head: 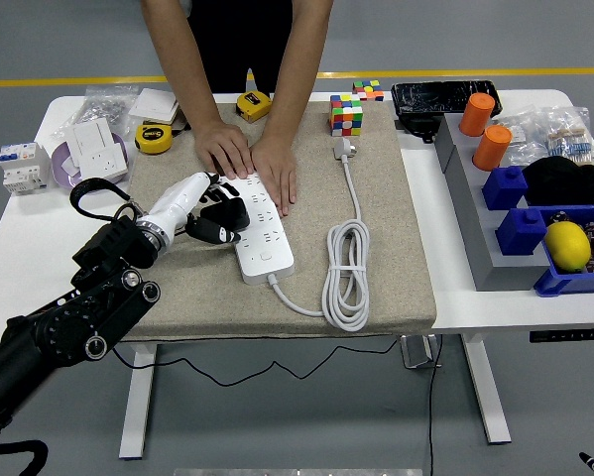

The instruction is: Pick up the plug,place it near the board,insert it into the board,press the button

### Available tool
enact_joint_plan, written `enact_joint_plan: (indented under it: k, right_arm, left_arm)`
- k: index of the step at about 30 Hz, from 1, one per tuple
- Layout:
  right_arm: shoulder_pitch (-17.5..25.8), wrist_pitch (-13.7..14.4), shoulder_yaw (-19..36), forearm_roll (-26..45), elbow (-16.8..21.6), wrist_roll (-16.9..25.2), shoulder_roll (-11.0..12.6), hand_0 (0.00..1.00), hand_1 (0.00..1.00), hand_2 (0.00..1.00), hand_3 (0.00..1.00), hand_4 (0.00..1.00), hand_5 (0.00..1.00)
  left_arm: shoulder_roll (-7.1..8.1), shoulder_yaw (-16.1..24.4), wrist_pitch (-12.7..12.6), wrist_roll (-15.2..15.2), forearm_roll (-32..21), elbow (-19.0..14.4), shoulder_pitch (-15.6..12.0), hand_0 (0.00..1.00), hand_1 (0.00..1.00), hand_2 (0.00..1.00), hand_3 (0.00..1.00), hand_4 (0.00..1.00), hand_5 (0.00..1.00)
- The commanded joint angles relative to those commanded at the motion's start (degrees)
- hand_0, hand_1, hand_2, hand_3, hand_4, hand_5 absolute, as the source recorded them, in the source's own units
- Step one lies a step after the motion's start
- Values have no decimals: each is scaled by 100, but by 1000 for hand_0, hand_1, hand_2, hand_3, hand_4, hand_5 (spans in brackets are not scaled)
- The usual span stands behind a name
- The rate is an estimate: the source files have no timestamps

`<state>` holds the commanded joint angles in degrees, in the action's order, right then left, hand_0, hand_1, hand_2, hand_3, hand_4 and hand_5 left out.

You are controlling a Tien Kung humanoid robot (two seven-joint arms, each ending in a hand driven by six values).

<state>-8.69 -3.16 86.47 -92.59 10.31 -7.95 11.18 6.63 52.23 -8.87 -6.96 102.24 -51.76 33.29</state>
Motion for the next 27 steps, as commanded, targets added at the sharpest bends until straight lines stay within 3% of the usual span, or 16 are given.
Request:
enact_joint_plan:
  k: [1,12,16,18,19,24,25,27]
  right_arm:
    - [-2,0,0,1,0,0,0,998,846,777,800,998,998]
    - [-11,3,10,-14,0,0,7,998,846,777,801,998,998]
    - [7,6,11,-19,0,-2,8,998,846,777,801,998,998]
    - [16,5,22,-31,0,-6,7,998,846,777,801,998,998]
    - [19,5,20,-31,0,-5,7,998,845,777,802,998,998]
    - [16,9,-9,-5,0,4,2,998,845,777,802,998,998]
    - [16,11,-15,1,0,8,1,998,845,777,802,998,998]
    - [17,11,-3,-11,0,5,2,998,845,777,802,998,998]
  left_arm:
    - [-6,0,5,-5,19,12,8,350,493,514,542,838,127]
    - [-51,12,400,-263,554,83,64,324,462,499,533,798,134]
    - [-39,39,388,-250,701,-17,26,306,449,483,518,788,151]
    - [-39,56,368,-230,677,-44,15,306,449,483,518,788,151]
    - [-39,61,356,-220,659,-48,12,296,399,413,483,774,163]
    - [-33,95,294,-119,396,-37,-30,296,399,413,483,774,163]
    - [-36,110,292,-95,310,-30,-40,290,382,349,426,771,192]
    - [-36,141,289,-58,202,-10,-53,290,382,349,426,771,192]
